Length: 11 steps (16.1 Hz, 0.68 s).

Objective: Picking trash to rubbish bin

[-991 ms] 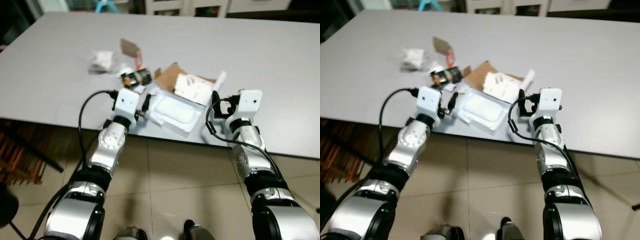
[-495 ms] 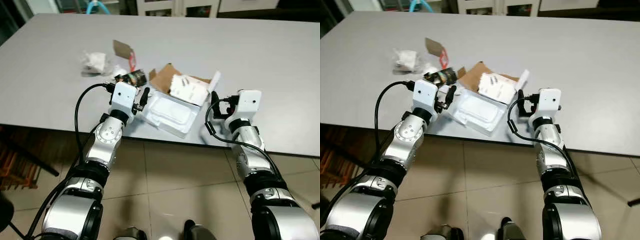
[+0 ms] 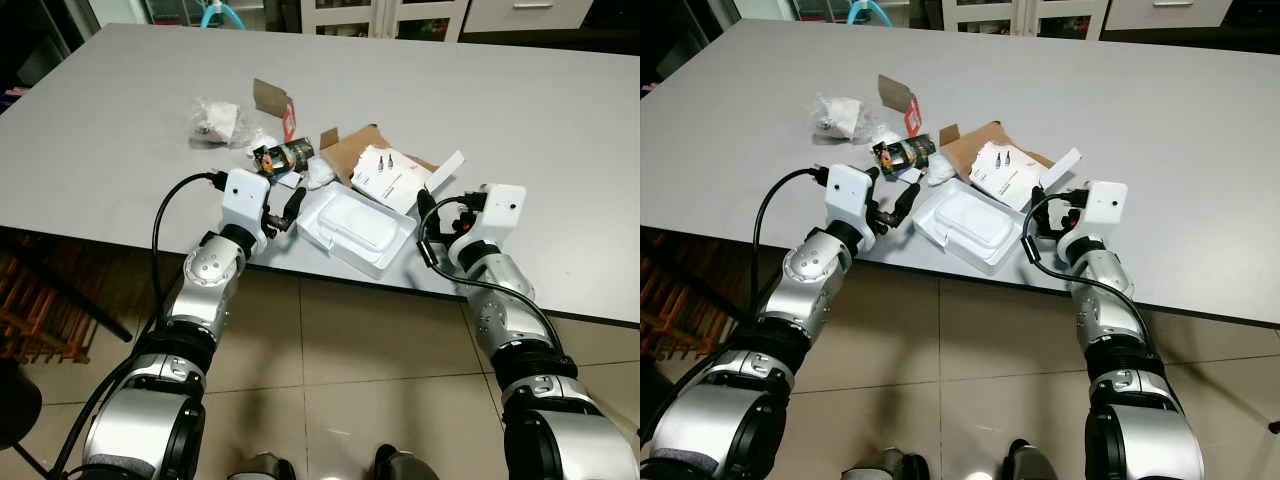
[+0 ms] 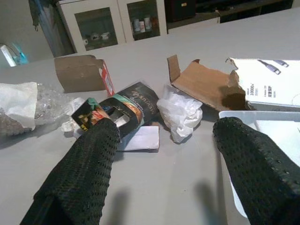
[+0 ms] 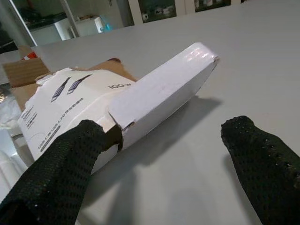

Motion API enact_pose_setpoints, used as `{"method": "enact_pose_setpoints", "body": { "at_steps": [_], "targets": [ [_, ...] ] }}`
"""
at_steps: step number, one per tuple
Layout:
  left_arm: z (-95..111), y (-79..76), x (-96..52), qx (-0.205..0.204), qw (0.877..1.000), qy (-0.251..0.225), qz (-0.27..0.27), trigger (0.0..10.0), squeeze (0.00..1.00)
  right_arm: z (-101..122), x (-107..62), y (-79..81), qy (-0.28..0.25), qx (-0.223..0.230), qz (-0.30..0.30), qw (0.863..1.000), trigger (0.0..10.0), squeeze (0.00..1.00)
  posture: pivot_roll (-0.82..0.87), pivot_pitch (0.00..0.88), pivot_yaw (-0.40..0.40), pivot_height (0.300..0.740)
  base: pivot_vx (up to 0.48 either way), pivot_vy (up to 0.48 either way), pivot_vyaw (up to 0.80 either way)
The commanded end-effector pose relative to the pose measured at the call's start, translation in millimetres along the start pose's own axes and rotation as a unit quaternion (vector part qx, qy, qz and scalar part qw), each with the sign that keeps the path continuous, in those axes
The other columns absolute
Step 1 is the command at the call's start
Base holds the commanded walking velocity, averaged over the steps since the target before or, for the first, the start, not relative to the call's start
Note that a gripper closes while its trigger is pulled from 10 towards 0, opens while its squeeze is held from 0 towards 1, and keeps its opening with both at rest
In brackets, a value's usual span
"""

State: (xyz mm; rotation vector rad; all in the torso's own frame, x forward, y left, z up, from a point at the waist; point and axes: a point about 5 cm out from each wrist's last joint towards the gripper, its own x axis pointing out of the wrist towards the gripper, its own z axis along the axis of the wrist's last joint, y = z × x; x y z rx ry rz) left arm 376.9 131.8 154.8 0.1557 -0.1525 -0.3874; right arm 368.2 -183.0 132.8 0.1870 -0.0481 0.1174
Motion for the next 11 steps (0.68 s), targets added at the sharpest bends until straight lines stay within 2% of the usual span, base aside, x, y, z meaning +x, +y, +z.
{"method": "enact_pose_setpoints", "body": {
  "at_steps": [1, 2, 5, 6, 8, 11],
  "targets": [
    [3, 2.3, 2.8, -0.008, 1.000, 0.003, -0.007, 10.0, 0.00, 10, 2.0, -0.9, -0.012, -0.011, 0.008, 1.000, 10.0, 0.00, -0.02, 0.135, 0.065, 0.740, 0.000, 0.000, 0.00],
    [4, 2.3, 3.5, -0.012, 1.000, 0.001, -0.009, 10.0, 0.00, 12, 2.1, -3.6, -0.015, -0.008, 0.003, 1.000, 10.0, 0.00, -0.02, 0.137, 0.064, 0.740, 0.000, 0.000, 0.00],
    [1, -5.0, 2.8, -0.018, 1.000, 0.000, -0.018, 10.0, 0.00, 36, 1.7, -34.1, -0.054, -0.035, -0.092, 0.994, 10.0, 0.00, -0.02, 0.139, 0.063, 0.740, 0.000, 0.000, 0.00],
    [-1, -8.1, 2.0, -0.018, 1.000, 0.002, -0.023, 10.0, 0.00, 43, 0.6, -42.2, -0.063, -0.063, -0.121, 0.989, 10.0, 0.00, -0.02, 0.141, 0.061, 0.740, 0.000, 0.000, 0.00],
    [-3, -11.6, 1.1, -0.022, 0.999, 0.005, -0.029, 10.0, 0.00, 48, 0.3, -47.2, -0.064, -0.080, -0.136, 0.986, 10.0, 0.00, -0.02, 0.142, 0.060, 0.740, 0.000, 0.000, 0.00],
    [-5, -13.9, 0.7, -0.021, 0.999, 0.008, -0.036, 10.0, 0.00, 66, 3.9, -49.4, -0.062, -0.104, -0.107, 0.987, 10.0, 0.00, -0.03, 0.140, 0.059, 0.740, 0.000, 0.000, 0.00]
  ]
}}
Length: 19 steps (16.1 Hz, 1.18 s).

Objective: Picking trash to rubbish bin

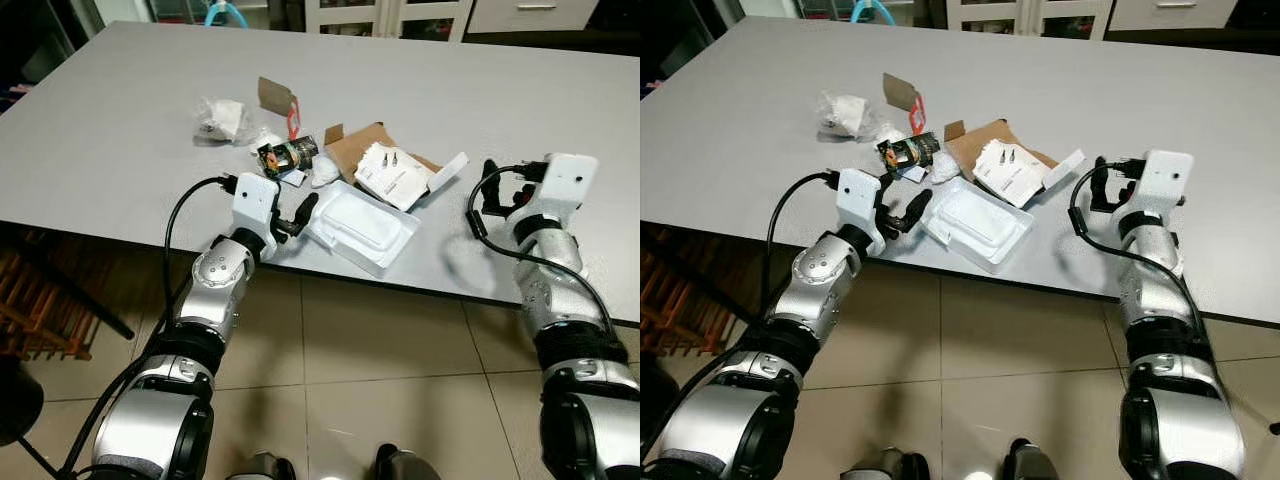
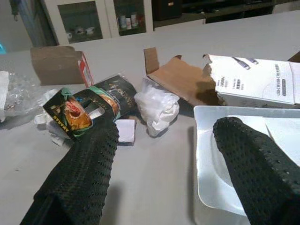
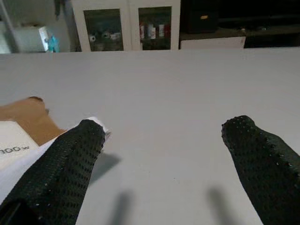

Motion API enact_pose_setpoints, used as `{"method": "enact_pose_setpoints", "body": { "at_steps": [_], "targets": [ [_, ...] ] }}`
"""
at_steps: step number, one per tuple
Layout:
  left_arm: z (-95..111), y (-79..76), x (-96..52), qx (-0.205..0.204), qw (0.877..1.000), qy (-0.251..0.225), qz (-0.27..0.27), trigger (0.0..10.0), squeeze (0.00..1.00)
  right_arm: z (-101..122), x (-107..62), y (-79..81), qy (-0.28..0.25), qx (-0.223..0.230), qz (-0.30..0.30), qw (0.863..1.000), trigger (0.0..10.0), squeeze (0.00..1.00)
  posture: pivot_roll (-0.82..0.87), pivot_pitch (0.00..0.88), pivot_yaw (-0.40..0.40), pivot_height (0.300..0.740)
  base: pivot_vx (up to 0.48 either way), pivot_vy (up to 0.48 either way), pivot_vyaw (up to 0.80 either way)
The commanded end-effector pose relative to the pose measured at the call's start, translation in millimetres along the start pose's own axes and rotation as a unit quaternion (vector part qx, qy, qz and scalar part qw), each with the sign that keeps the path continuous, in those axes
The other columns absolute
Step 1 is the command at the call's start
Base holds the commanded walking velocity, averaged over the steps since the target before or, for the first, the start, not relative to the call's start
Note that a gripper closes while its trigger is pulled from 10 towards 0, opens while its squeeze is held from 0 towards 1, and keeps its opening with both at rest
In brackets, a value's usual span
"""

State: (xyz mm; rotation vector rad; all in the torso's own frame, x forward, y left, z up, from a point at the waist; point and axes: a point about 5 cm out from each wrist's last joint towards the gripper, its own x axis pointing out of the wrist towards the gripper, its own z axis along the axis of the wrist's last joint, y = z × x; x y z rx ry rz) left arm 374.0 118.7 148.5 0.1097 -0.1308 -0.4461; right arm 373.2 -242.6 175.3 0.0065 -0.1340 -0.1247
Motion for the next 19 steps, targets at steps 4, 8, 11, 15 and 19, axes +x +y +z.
{"method": "enact_pose_setpoints", "body": {
  "at_steps": [4, 8, 11, 15, 19],
  "targets": [
    [-1, -0.3, -0.9, 0.006, 1.000, 0.006, -0.008, 10.0, 0.00, 23, 6.5, -2.8, 0.011, 0.000, 0.059, 0.998, 10.0, 0.00, -0.04, 0.139, 0.051, 0.740, 0.000, 0.000, 0.00],
    [2, -0.6, 1.4, 0.014, 1.000, 0.005, -0.019, 10.0, 0.00, 6, -6.2, 18.5, 0.064, 0.048, 0.148, 0.986, 10.0, 0.00, -0.03, 0.139, 0.056, 0.740, 0.000, 0.000, 0.00],
    [8, 5.2, 4.8, 0.023, 1.000, 0.005, -0.019, 10.0, 0.00, -3, -17.5, 33.3, 0.094, 0.063, 0.207, 0.972, 10.0, 0.00, -0.04, 0.137, 0.060, 0.740, 0.000, 0.000, 0.00],
    [6, 2.0, 6.0, 0.022, 0.999, 0.010, -0.026, 10.0, 0.00, -4, -24.1, 35.1, 0.109, 0.075, 0.223, 0.966, 10.0, 0.00, -0.04, 0.138, 0.058, 0.740, 0.000, 0.000, 0.00],
    [-4, -8.9, 6.6, 0.012, 0.998, 0.034, -0.056, 10.0, 0.00, -4, -26.9, 35.4, 0.121, 0.080, 0.231, 0.962, 10.0, 0.00, -0.04, 0.139, 0.059, 0.740, 0.000, 0.000, 0.00]
  ]
}}
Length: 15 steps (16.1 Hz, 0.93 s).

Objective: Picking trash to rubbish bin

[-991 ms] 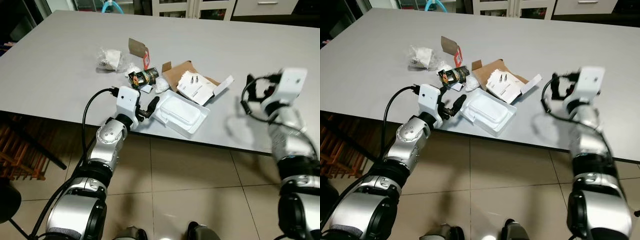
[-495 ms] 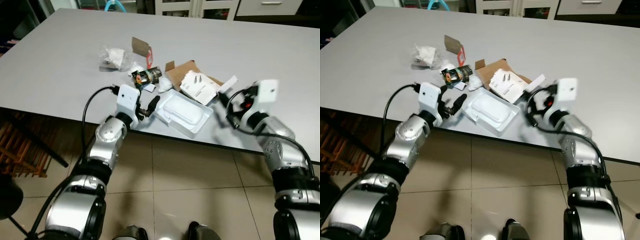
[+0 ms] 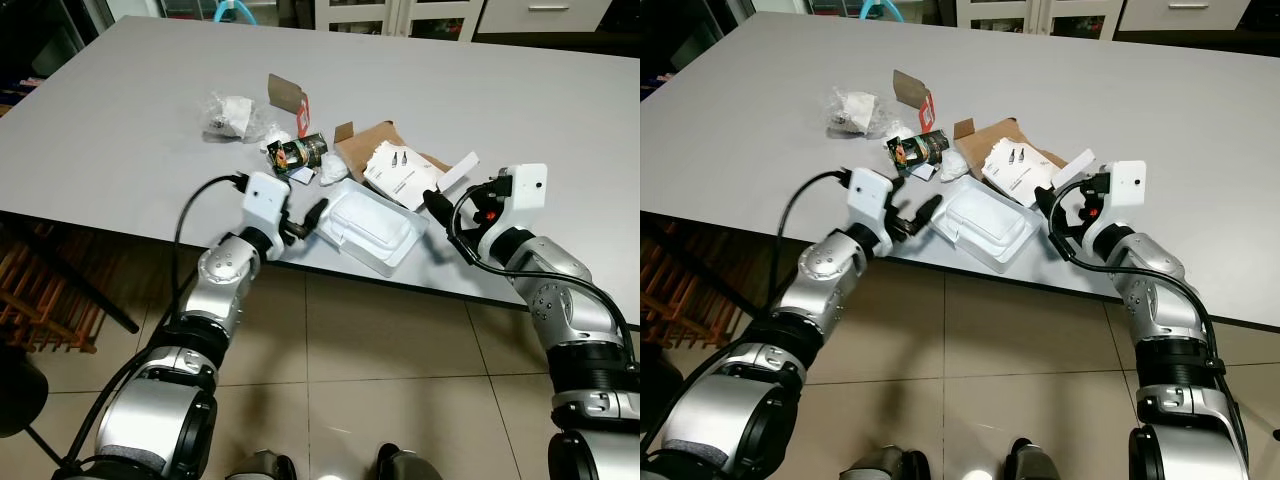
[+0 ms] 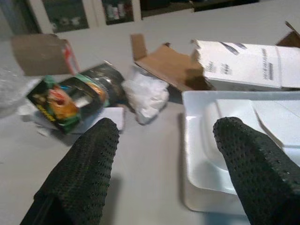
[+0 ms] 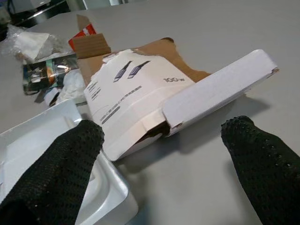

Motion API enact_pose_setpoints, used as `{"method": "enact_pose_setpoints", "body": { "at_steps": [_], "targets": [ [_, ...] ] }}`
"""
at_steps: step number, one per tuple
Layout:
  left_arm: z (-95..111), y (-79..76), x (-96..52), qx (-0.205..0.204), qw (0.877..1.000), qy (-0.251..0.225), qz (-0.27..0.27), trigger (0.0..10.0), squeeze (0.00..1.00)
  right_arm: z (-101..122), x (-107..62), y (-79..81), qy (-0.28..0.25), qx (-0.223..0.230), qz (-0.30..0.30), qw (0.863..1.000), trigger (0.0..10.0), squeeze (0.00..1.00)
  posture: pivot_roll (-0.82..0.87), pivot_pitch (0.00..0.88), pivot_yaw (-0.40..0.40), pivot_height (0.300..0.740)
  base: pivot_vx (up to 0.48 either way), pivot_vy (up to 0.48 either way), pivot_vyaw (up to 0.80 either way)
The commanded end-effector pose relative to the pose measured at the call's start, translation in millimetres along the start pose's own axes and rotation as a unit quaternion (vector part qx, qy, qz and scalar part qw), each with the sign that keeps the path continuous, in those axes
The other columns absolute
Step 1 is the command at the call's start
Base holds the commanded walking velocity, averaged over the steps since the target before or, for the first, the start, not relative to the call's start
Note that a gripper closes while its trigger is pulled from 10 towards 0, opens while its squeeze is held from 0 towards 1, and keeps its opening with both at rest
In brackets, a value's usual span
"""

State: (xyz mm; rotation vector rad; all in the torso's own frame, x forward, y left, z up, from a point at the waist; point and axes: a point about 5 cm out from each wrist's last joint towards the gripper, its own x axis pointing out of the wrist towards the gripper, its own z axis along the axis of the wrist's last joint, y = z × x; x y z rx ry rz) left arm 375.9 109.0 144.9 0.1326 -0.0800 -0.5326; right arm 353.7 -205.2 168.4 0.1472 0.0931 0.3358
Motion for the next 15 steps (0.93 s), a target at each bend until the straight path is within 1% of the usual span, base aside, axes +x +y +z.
{"method": "enact_pose_setpoints", "body": {
  "at_steps": [1, 5, 8, 11, 13, 14, 15],
  "targets": [
    [-3, -1.9, 1.2, 0.006, 1.000, 0.017, -0.016, 10.0, 0.00, -1, -3.0, 2.2, 0.006, -0.001, 0.010, 1.000, 10.0, 0.00, -0.04, 0.140, 0.060, 0.740, 0.000, 0.000, 0.00],
    [-8, -3.2, 1.7, 0.001, 0.999, 0.035, -0.024, 10.0, 0.00, -7, -5.3, 4.3, 0.025, 0.003, 0.012, 1.000, 10.0, 0.00, -0.05, 0.141, 0.063, 0.740, 0.000, 0.000, 0.00],
    [-1, 2.2, 4.1, 0.000, 0.999, 0.027, -0.019, 10.0, 0.00, -8, -6.7, 5.1, 0.031, 0.005, 0.009, 0.999, 10.0, 0.00, -0.05, 0.144, 0.063, 0.740, 0.000, 0.000, 0.00],
    [11, 10.0, 8.0, -0.008, 1.000, 0.015, -0.017, 10.0, 0.00, -10, -6.7, 9.7, 0.034, 0.009, 0.019, 0.999, 10.0, 0.00, -0.05, 0.143, 0.064, 0.740, 0.000, 0.000, 0.00],
    [17, 13.4, 10.1, -0.011, 0.999, 0.023, -0.043, 10.0, 0.00, -9, -7.0, 10.3, 0.033, 0.008, 0.020, 0.999, 10.0, 0.00, -0.05, 0.140, 0.063, 0.740, 0.000, 0.000, 0.00],
    [19, 16.6, 10.3, -0.012, 0.998, 0.032, -0.060, 10.0, 0.00, -9, -7.1, 9.7, 0.033, 0.008, 0.019, 0.999, 10.0, 0.00, -0.05, 0.139, 0.063, 0.740, 0.000, 0.000, 0.00],
    [20, 20.2, 9.3, -0.004, 0.995, 0.053, -0.087, 10.0, 0.00, -9, -6.9, 9.8, 0.033, 0.009, 0.018, 0.999, 10.0, 0.00, -0.05, 0.138, 0.067, 0.740, 0.000, 0.000, 0.00]
  ]
}}
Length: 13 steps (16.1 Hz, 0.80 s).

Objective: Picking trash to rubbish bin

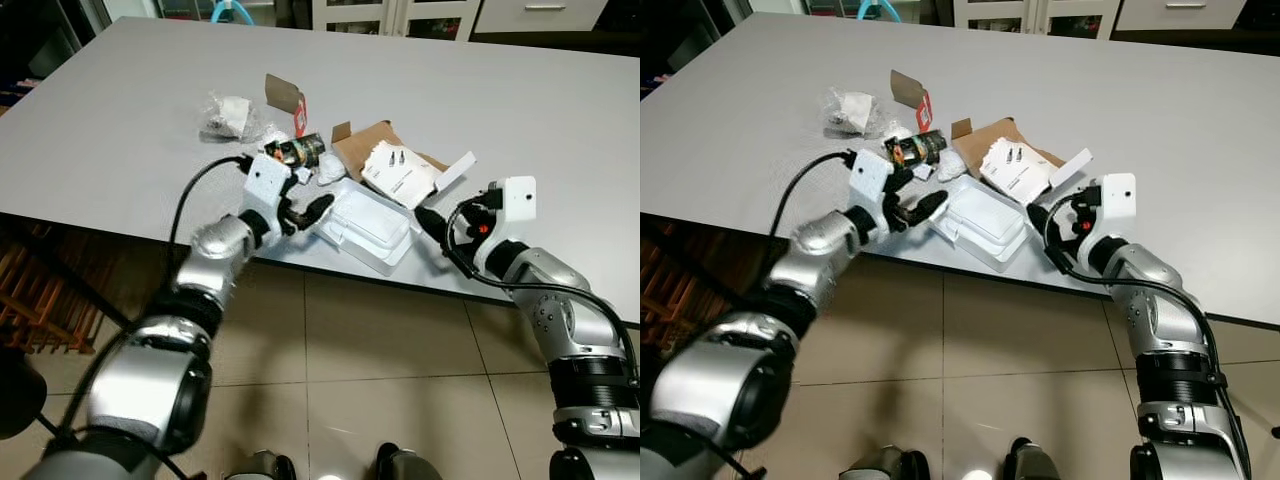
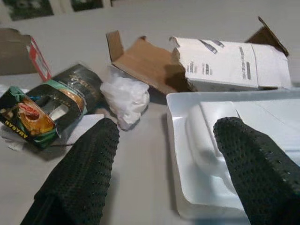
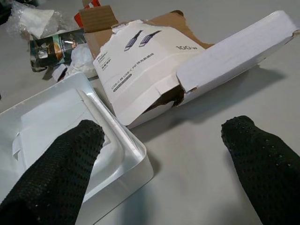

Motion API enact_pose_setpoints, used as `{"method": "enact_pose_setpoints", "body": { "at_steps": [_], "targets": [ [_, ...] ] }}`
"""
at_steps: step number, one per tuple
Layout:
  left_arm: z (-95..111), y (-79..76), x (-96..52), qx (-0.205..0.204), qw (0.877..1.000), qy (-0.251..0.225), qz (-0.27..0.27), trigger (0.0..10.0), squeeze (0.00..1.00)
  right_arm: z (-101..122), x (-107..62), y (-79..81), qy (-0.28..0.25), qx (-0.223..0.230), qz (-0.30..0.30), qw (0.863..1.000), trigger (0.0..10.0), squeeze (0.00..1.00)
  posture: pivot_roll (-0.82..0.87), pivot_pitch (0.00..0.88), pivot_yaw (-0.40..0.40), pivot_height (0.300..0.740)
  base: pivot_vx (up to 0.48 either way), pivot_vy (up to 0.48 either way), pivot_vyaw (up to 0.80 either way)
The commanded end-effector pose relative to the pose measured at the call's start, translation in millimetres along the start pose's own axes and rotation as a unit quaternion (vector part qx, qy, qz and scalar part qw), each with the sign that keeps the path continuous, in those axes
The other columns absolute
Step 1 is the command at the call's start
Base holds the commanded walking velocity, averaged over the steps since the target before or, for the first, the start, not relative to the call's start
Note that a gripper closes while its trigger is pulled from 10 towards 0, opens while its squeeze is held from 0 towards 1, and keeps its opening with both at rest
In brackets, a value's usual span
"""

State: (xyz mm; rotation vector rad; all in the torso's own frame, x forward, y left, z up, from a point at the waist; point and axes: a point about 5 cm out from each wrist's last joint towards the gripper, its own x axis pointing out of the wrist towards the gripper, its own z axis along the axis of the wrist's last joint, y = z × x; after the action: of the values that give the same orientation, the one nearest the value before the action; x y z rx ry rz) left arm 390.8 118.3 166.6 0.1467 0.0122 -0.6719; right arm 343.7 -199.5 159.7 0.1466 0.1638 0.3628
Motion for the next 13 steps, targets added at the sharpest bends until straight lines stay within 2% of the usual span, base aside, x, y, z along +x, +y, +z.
{"method": "enact_pose_setpoints", "body": {
  "at_steps": [1, 3, 5, 9, 13],
  "targets": [
    [1, 2.5, -0.5, 0.008, 1.000, 0.019, -0.021, 10.0, 0.00, 1, -0.1, 2.8, -0.003, 0.004, 0.007, 1.000, 10.0, 0.00, -0.05, 0.138, 0.067, 0.740, 0.000, 0.000, 0.00],
    [5, 9.0, -3.3, -0.014, 0.999, 0.025, -0.041, 10.0, 0.00, 1, 0.2, 3.9, -0.004, 0.004, 0.007, 1.000, 10.0, 0.00, -0.05, 0.133, 0.073, 0.740, 0.000, 0.000, 0.00],
    [9, 11.9, -3.9, -0.010, 0.999, 0.027, -0.045, 10.0, 0.00, 1, -0.1, 5.2, -0.005, 0.004, 0.007, 1.000, 10.0, 0.00, -0.06, 0.134, 0.075, 0.740, 0.000, 0.000, 0.00],
    [22, 11.1, -1.1, -0.036, 0.996, 0.001, -0.078, 10.0, 0.00, 0, -0.3, 6.5, -0.004, 0.004, 0.008, 1.000, 10.0, 0.00, -0.06, 0.135, 0.072, 0.740, 0.000, 0.000, 0.00],
    [5, 1.9, -1.3, -0.020, 0.993, 0.049, -0.102, 10.0, 0.00, 0, -0.1, 7.7, -0.004, 0.003, 0.011, 1.000, 10.0, 0.00, -0.06, 0.138, 0.071, 0.740, 0.000, 0.000, 0.00]
  ]
}}
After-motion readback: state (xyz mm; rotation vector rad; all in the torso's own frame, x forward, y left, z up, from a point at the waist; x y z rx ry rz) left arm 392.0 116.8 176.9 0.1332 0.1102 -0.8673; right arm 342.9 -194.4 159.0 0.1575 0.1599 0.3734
